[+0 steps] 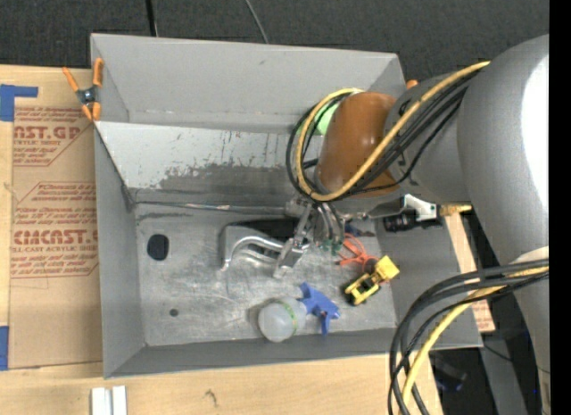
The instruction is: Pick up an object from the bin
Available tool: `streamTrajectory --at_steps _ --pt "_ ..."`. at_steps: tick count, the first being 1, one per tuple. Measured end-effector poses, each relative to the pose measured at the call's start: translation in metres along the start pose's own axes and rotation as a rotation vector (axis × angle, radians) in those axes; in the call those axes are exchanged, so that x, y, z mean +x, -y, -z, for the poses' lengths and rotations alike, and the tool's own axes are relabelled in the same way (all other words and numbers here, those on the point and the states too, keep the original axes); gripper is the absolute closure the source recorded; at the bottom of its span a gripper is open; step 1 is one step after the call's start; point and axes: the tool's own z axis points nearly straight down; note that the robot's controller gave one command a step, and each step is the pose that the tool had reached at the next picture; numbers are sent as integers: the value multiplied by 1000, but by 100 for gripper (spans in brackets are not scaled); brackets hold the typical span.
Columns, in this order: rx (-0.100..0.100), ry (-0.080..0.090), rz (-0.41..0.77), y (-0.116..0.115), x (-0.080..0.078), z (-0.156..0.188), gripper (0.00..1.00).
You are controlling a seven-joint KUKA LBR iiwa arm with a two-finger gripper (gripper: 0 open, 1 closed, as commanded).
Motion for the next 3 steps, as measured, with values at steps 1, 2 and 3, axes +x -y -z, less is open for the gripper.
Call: streamTrajectory --at_steps 1,2,3 --pt "7 -36 -63 -1 -9 -12 100" --pt "7 -36 -63 -1 -9 -12 100" --pt "11 -32 -110 0 -9 17 100"
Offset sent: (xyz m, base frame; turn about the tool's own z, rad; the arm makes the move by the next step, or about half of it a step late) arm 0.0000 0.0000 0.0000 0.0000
